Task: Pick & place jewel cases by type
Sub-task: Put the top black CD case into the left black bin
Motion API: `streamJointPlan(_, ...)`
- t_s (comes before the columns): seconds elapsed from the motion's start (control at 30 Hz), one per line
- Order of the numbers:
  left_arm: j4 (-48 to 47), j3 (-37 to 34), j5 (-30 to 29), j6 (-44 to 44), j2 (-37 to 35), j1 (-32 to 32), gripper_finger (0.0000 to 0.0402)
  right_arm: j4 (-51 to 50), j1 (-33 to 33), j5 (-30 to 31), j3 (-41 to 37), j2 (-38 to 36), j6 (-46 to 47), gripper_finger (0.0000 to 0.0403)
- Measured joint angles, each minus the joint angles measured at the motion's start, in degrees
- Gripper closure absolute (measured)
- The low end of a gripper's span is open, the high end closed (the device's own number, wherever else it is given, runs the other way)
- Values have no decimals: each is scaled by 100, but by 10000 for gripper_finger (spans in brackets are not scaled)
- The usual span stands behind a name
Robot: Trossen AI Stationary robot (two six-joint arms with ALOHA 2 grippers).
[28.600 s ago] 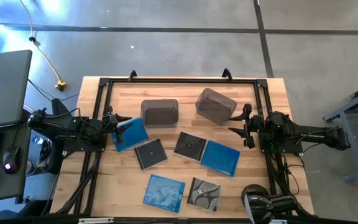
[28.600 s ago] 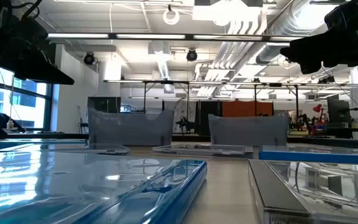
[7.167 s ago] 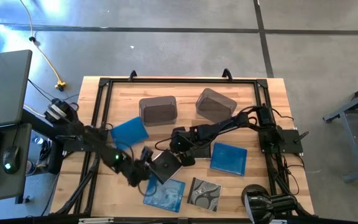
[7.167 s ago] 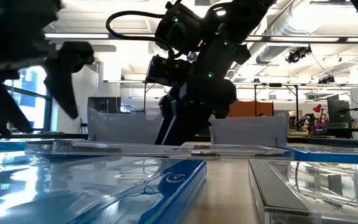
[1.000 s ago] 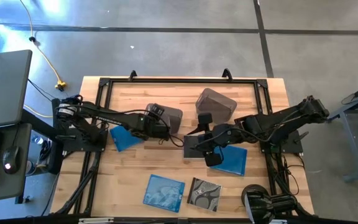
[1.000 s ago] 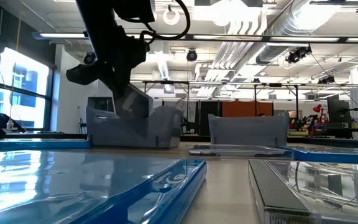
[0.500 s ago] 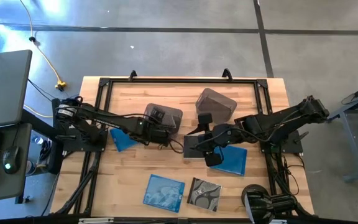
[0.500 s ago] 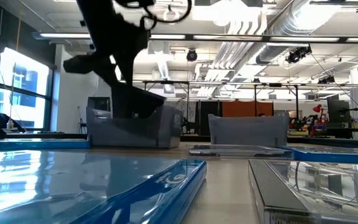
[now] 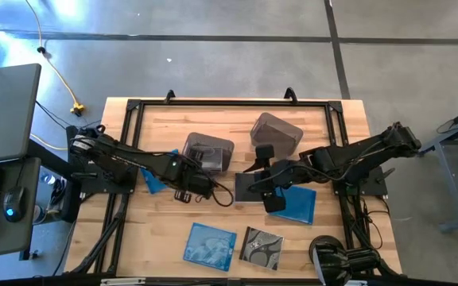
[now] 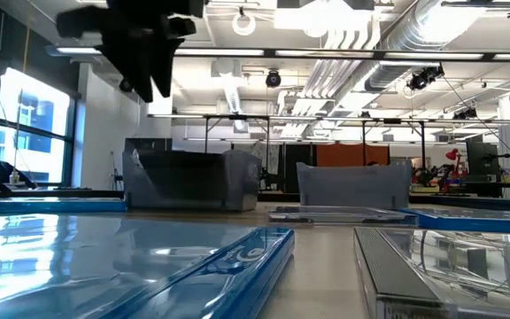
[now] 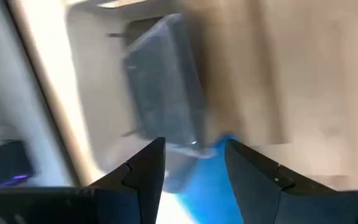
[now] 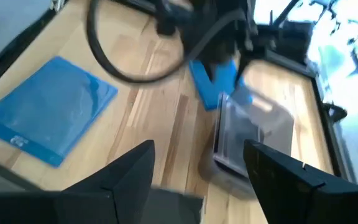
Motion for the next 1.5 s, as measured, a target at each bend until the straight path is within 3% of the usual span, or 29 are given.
streamJointPlan(0.17, 594, -51, 541, -804, 0, -348, 240, -58, 171, 32, -276, 0, 428, 159)
streamJointPlan(0.4, 1364, -310, 564, -1594, 2, -1135, 240, 890, 659, 95, -1503, 4, 1199, 159)
streamJointPlan(0.5, 1363, -391, 147, -2109, 2, -1521, 240, 1264, 887, 464, -1872, 4, 1327, 159)
streamJointPlan(0.6, 1021, -396, -654, -2600, 1, -1946, 240, 1388, 1002, 803, -2130, 4, 1442, 159)
streamJointPlan(0.77, -717, -400, -2280, -4326, -213, -2542, 241, 1486, 925, 855, -2315, 4, 1649, 159)
streamJointPlan(0.9, -2106, -421, -2590, -6151, -433, -2818, 241, 1582, 769, 829, -2371, 4, 1678, 159)
streamJointPlan(1.2, 32, -2013, -2795, -6375, -1285, -3071, 241, 1655, 529, 761, -2371, 323, 1659, 159)
streamJointPlan(1.33, 1375, -2663, -2511, -5683, -1297, -2979, 241, 1688, 438, 619, -2371, 729, 1803, 159)
streamJointPlan(1.5, 2897, -3109, -1944, -4738, -1307, -2613, 241, 2047, 221, -68, -2371, 1162, 1926, 159)
